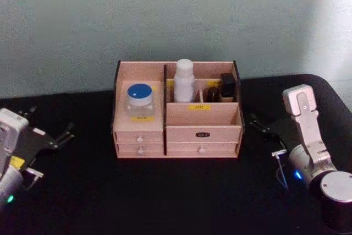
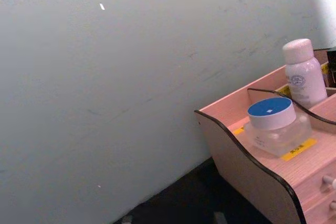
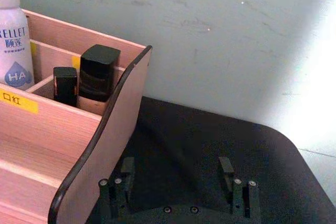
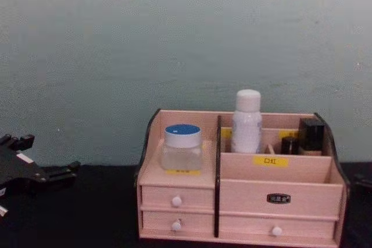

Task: Pick up the facial cleanser and watermelon frost from the table and place them into the tiered storage box.

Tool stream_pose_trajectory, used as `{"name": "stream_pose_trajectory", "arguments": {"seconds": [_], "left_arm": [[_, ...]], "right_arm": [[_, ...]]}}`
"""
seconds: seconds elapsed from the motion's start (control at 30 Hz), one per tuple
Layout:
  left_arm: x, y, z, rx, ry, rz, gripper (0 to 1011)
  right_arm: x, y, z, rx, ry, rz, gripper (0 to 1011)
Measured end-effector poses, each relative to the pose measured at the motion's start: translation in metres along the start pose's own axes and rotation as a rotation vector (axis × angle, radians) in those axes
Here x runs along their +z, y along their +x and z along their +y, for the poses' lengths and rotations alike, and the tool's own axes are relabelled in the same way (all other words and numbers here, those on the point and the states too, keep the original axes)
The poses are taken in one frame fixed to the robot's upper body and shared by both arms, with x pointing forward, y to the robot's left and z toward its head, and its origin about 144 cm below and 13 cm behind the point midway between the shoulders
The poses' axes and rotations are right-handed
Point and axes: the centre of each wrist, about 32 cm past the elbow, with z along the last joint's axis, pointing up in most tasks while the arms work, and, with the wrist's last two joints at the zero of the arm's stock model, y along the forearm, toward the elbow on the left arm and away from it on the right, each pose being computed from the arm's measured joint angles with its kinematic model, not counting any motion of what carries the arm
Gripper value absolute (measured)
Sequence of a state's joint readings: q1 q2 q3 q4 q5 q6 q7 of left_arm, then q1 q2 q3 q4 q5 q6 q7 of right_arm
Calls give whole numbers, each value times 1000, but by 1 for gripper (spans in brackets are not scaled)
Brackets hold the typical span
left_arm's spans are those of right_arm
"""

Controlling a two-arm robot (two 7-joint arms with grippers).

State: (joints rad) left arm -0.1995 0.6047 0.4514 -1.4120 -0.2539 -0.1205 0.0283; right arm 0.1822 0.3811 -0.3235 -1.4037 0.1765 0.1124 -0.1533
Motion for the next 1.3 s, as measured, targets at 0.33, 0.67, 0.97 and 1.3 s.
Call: {"name": "stream_pose_trajectory", "arguments": {"seconds": [0.33,0.67,0.97,1.3], "left_arm": [[0,0,0,0,0,0,1001],[0,0,0,0,0,0,1001],[0,0,0,0,0,0,1001],[0,0,0,0,0,0,1001]], "right_arm": [[0,1,-1,5,4,0,1002],[1,1,-1,8,7,2,1002],[1,1,-1,9,8,2,1002],[1,1,-1,9,9,3,1002]]}}
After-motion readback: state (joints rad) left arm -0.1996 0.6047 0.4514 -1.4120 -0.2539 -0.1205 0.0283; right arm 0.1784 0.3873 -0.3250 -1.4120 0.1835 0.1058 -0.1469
